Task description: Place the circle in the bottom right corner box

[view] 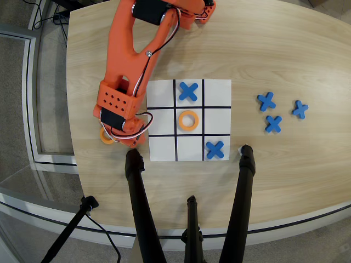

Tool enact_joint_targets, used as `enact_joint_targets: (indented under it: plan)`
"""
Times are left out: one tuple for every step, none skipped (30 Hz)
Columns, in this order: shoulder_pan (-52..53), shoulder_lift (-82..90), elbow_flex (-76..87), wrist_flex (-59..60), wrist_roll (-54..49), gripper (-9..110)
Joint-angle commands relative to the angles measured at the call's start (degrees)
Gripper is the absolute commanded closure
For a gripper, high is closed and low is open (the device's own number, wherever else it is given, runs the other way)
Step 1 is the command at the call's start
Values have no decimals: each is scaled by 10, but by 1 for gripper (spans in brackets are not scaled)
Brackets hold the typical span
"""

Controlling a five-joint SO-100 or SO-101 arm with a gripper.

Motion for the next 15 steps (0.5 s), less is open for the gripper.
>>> enact_joint_targets:
  plan:
    - [-7,-4,-33,-7,2,82]
    - [-7,-9,-39,-7,3,82]
    - [-8,-13,-46,-7,3,82]
    - [-8,-18,-52,-7,4,82]
    - [-8,-21,-58,-7,6,82]
    - [-8,-25,-62,-7,6,82]
    - [-7,-28,-65,-7,6,82]
    - [-6,-33,-69,-7,6,82]
    - [-5,-38,-75,-8,6,82]
    - [-5,-45,-80,-10,6,82]
    - [-4,-52,-83,-13,6,82]
    - [-4,-58,-88,-15,6,82]
    - [-4,-63,-89,-18,6,82]
    - [-4,-68,-91,-21,6,82]
    - [-4,-70,-91,-23,6,82]
